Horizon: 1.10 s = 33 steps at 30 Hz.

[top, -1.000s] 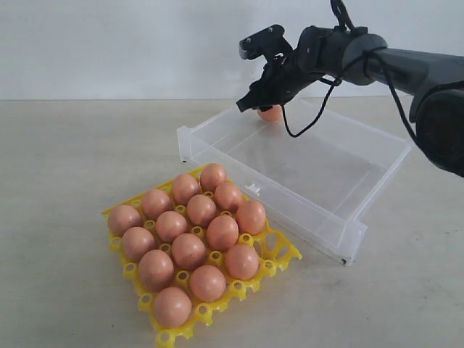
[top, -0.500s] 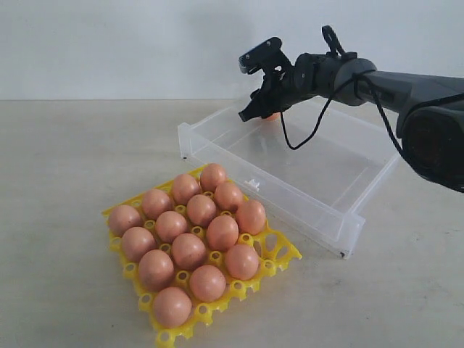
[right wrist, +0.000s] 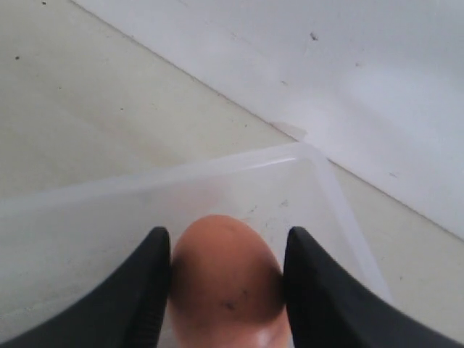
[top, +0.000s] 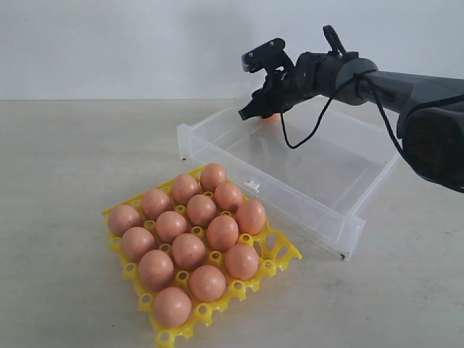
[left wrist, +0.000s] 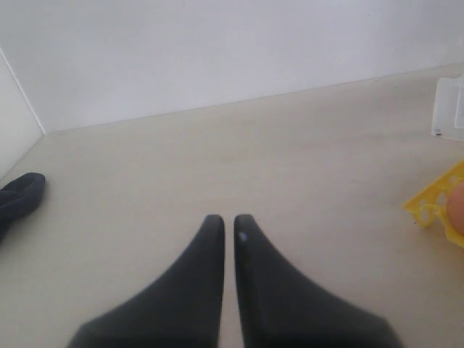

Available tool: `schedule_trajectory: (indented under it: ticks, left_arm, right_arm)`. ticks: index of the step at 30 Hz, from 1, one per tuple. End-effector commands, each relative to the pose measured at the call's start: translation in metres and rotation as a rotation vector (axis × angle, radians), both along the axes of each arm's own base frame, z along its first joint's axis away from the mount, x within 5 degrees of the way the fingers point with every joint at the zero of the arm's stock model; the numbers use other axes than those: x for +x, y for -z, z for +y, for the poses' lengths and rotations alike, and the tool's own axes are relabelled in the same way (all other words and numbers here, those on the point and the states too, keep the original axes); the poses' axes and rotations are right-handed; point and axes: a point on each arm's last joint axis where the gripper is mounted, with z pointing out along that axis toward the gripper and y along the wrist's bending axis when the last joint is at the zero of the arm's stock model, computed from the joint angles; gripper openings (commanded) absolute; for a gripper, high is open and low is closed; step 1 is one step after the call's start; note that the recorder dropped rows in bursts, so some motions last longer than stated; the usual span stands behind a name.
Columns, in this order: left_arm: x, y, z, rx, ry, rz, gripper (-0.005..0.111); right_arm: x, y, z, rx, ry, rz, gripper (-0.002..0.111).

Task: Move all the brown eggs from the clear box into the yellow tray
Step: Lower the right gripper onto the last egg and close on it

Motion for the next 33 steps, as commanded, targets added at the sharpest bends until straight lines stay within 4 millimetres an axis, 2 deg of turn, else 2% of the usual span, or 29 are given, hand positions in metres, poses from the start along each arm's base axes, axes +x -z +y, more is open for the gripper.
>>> schedule_trajectory:
  ticks: [1,8,13,21,22,25,26,31,33]
  left_arm:
    - [0.000,0.001,0.000,-0.003,-0.002,0.000,0.004]
    - [0.000,0.001,0.000,-0.003,-0.002,0.000,0.004]
    - [0.000,0.001,0.000,-0.003,-0.002,0.000,0.004]
    - [0.000,0.001,0.000,-0.003,-0.002,0.000,0.004]
    - [0.000,0.001,0.000,-0.003,-0.002,0.000,0.004]
    - [0.000,0.001,0.000,-0.003,-0.002,0.000,0.004]
    - [0.000,0.001,0.000,-0.003,-0.002,0.000,0.004]
    - [0.000,0.001,0.000,-0.003,-0.002,0.000,0.004]
    - [0.000,0.001,0.000,-0.003,-0.002,0.000,0.004]
  right_arm:
    - [-0.012,0.010,-0.001,0.031,0.017,0.173,0.000]
    - [-0.026,-0.023,0.000,0.031,-0.005,0.286,0.000]
    - [-0.035,-0.030,0.000,0.022,-0.024,0.376,0.000]
    - [-0.039,-0.026,0.000,-0.013,-0.069,0.420,0.002]
    - [-0.040,-0.023,0.000,-0.028,-0.088,0.429,0.008]
    - [-0.041,-0.008,-0.002,-0.067,-0.108,0.459,0.040]
    - [-0.041,0.002,-0.002,-0.068,-0.107,0.478,0.043]
    - [-0.042,0.019,-0.002,-0.073,-0.108,0.516,0.043]
    - [-0.042,0.019,-0.002,-0.070,-0.104,0.517,0.025]
